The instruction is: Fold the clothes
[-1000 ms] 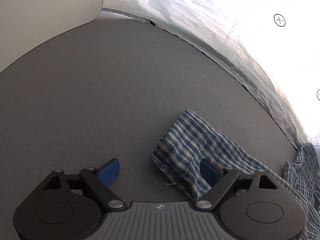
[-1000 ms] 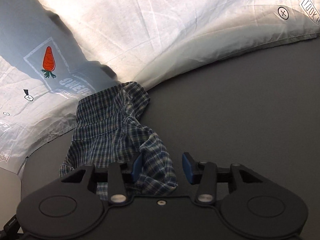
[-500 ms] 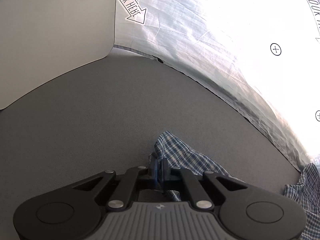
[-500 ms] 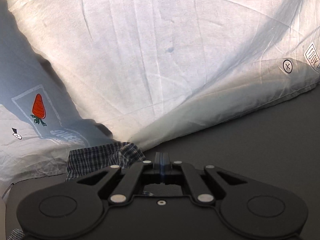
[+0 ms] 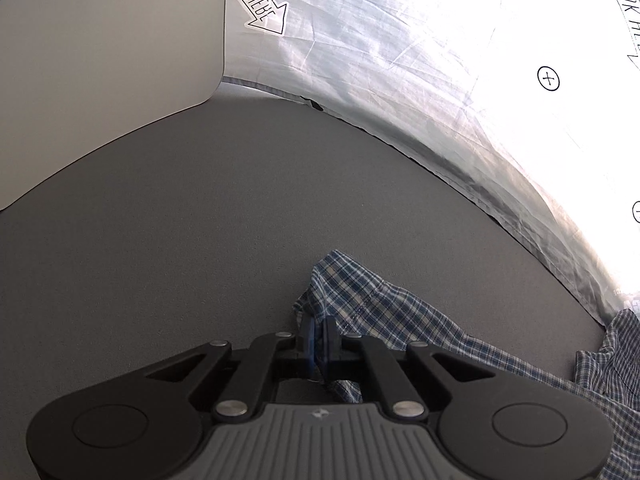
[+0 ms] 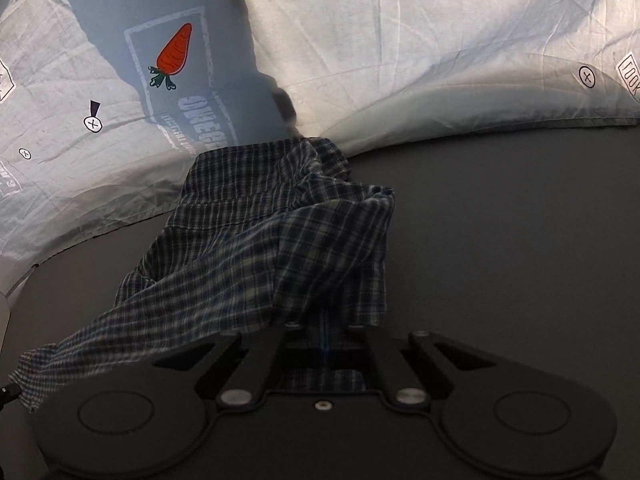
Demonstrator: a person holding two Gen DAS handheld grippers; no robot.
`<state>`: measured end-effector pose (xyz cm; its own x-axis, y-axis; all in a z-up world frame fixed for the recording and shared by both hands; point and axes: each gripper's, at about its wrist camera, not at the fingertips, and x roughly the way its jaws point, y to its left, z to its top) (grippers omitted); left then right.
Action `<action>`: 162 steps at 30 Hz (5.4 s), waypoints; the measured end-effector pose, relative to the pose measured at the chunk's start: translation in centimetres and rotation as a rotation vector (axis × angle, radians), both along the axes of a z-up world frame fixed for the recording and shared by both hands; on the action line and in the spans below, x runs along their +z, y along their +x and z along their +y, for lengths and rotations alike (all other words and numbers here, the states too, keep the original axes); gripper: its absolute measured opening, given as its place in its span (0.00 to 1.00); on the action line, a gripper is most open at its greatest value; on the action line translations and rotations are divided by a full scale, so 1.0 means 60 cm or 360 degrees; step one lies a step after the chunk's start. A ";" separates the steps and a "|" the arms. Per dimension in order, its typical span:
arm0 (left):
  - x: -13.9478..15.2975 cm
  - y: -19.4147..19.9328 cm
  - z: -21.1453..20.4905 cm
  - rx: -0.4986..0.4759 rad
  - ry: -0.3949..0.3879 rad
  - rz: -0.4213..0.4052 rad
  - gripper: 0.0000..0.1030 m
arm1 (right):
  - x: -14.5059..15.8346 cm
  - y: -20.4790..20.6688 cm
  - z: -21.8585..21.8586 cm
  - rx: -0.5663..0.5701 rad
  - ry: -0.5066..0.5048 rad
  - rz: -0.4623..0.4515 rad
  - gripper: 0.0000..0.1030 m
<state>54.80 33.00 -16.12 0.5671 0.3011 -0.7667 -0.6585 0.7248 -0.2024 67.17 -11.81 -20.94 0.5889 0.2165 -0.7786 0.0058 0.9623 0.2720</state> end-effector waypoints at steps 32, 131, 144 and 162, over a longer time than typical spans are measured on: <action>0.014 -0.077 -0.109 -0.0157 -0.0274 -0.0050 0.61 | 0.047 -0.266 -0.093 -0.0126 0.0150 0.0210 0.47; 0.012 -0.520 -0.383 -0.1137 -0.0056 0.0302 0.72 | 0.005 -0.731 -0.094 -0.0740 0.1180 0.0629 0.22; 0.023 -0.474 -0.403 -0.1215 0.0064 0.0294 0.73 | 0.096 -0.661 -0.079 -0.0351 0.0594 0.0137 0.41; 0.034 -0.196 -0.399 -0.1170 0.0037 0.0112 0.78 | 0.110 -0.339 -0.108 -0.0253 0.0660 -0.0196 0.29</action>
<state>43.05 9.08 -14.07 0.5784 -0.1207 -0.8068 -0.0122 0.9876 -0.1566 46.83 -18.29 -14.36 0.7227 0.3946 -0.5674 0.0878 0.7619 0.6417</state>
